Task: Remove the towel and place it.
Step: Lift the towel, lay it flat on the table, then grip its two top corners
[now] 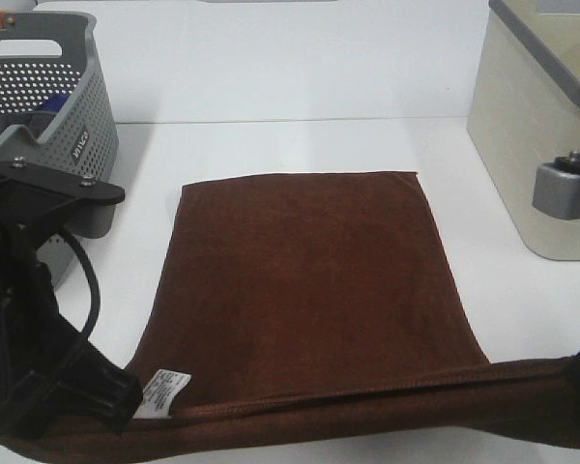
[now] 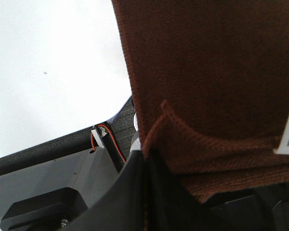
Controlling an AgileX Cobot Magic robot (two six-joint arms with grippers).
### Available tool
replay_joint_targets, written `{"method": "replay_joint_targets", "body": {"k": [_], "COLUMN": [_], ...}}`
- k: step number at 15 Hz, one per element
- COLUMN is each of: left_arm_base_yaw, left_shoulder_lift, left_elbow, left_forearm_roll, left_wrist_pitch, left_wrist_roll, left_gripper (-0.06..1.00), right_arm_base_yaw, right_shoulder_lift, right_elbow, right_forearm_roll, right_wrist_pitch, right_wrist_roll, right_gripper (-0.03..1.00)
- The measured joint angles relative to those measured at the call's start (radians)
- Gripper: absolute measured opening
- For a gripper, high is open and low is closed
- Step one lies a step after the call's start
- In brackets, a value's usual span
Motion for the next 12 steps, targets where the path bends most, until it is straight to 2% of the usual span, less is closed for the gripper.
{"method": "replay_joint_targets", "body": {"k": [1, 2, 5, 6, 8, 12], "left_arm_base_yaw": [0.0, 0.0, 0.0, 0.0, 0.0, 0.0], "left_shoulder_lift": [0.0, 0.0, 0.0, 0.0, 0.0, 0.0], "left_elbow": [0.003, 0.003, 0.003, 0.003, 0.003, 0.003], "left_forearm_roll": [-0.001, -0.012, -0.027, -0.028, -0.028, 0.007], "left_wrist_pitch": [0.011, 0.023, 0.012, 0.003, -0.002, -0.074], "left_wrist_roll": [0.0, 0.0, 0.0, 0.0, 0.0, 0.0], "left_gripper": [0.06, 0.15, 0.63, 0.72, 0.76, 0.74], "right_arm_base_yaw": [0.0, 0.0, 0.0, 0.0, 0.0, 0.0], "right_shoulder_lift": [0.0, 0.0, 0.0, 0.0, 0.0, 0.0], "right_elbow": [0.0, 0.0, 0.001, 0.001, 0.002, 0.003], "right_forearm_roll": [-0.016, -0.023, -0.023, -0.023, -0.023, -0.023], "right_wrist_pitch": [0.005, 0.012, 0.017, 0.017, 0.017, 0.009], "right_wrist_roll": [0.0, 0.0, 0.0, 0.0, 0.0, 0.001], "right_gripper": [0.15, 0.24, 0.63, 0.69, 0.73, 0.73]}}
